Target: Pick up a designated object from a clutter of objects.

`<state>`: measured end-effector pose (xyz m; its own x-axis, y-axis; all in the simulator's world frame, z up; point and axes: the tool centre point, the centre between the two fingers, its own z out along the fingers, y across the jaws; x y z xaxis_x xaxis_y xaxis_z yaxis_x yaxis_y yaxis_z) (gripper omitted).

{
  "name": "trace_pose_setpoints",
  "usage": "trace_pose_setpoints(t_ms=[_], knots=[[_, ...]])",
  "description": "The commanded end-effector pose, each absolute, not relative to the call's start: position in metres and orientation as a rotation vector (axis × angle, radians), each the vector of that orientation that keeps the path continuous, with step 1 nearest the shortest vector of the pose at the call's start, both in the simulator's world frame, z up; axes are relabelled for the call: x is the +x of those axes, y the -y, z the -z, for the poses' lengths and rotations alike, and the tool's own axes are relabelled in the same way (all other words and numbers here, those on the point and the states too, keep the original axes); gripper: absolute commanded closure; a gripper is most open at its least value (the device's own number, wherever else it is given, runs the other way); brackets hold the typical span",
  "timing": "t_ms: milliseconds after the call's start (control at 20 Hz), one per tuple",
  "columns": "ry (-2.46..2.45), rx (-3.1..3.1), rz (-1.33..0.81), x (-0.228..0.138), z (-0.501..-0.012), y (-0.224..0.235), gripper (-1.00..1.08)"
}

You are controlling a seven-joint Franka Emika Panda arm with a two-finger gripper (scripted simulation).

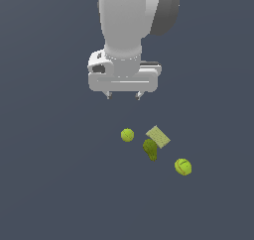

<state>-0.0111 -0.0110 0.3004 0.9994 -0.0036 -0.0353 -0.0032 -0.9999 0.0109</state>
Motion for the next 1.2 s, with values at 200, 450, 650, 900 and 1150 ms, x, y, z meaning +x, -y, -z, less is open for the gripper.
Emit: trace_pose_setpoints(t_ms=[200,450,650,900,1150], knots=[[0.014,3.133,0.056,-0.012,-0.304,0.009,-0.92],[0.032,3.139,0.059,-0.015,-0.312,0.005,-0.92],[0.024,3.137,0.058,-0.013,-0.310,0.004,-0.92],[-0.017,3.132,0.056,-0.002,-0.305,-0.004,-0.92],[-0.094,3.122,0.052,0.017,-0.294,-0.019,-0.92]])
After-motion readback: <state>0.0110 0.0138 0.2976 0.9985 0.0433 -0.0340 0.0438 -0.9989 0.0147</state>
